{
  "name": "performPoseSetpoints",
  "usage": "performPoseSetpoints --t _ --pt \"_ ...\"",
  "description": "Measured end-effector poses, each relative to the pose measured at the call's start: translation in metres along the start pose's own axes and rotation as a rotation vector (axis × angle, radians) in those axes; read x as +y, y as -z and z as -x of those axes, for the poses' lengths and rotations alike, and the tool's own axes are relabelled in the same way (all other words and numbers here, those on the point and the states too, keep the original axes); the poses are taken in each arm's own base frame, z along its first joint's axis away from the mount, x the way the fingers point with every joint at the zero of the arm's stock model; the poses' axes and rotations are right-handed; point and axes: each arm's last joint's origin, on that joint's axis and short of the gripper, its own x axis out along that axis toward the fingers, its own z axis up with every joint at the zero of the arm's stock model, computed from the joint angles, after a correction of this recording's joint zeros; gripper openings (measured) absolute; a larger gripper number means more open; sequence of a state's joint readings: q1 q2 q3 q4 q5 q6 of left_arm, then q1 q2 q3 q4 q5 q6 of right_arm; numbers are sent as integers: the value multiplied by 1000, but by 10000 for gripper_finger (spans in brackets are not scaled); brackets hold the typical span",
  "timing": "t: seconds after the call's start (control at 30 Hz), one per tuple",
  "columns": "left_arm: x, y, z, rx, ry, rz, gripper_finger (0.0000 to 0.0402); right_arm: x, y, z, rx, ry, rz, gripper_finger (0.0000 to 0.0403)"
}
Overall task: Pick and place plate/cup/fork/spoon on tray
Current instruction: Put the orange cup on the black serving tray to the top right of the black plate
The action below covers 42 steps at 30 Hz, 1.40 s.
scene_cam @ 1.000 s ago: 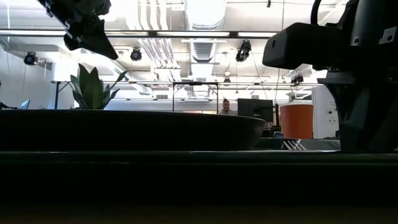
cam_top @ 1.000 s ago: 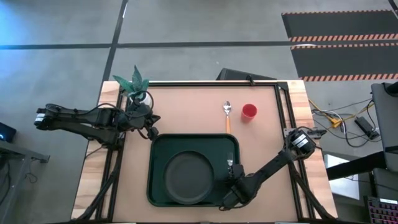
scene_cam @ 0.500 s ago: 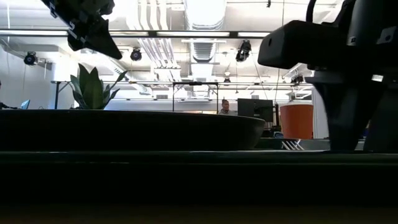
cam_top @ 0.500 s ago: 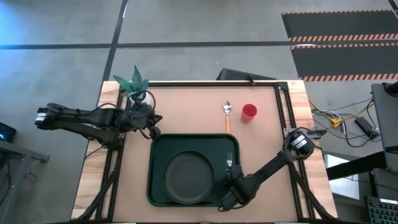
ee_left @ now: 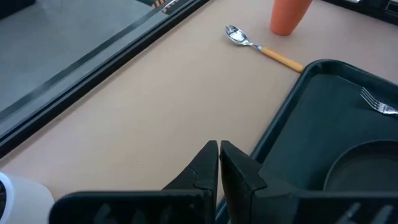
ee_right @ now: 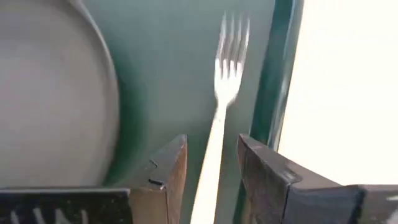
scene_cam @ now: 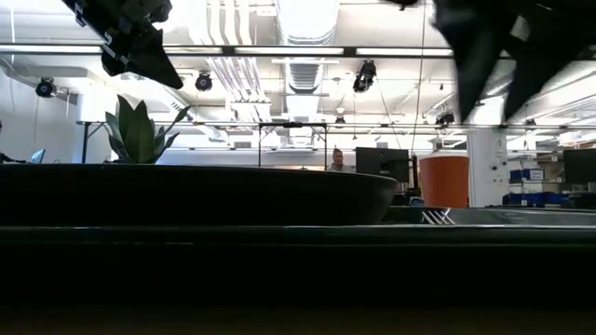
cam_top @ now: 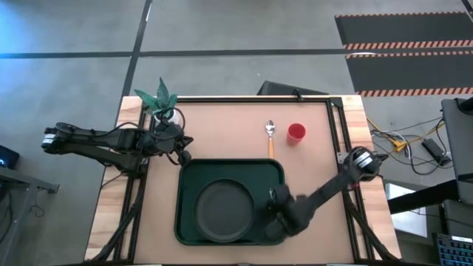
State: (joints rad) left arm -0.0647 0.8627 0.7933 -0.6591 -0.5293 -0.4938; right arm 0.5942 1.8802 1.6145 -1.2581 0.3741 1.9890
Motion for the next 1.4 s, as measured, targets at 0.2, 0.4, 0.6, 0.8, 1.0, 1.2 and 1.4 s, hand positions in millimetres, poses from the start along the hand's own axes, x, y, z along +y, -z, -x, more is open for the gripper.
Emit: performPoseSetpoints --t 0.2,0.4,0.6,0.8,1.0,1.2,1.4 --pt "0 0 -1 4 -1 21 0 -6 -72 21 -113 -7 106 135" --pt "0 1 0 16 7 6 0 -9 -145 -2 -19 50 178 141" --pt "0 3 1 54 64 -91 0 -8 -199 -47 28 -36 164 141" --pt "1 5 4 73 89 -131 0 -29 -235 -76 101 27 126 141" --pt "3 6 6 72 92 -156 0 -38 -243 -100 146 -1 100 141" --pt "4 6 8 69 94 -154 0 -40 -234 -125 200 -9 95 141" --pt "4 6 8 69 97 -153 0 -41 -228 -142 216 32 98 141"
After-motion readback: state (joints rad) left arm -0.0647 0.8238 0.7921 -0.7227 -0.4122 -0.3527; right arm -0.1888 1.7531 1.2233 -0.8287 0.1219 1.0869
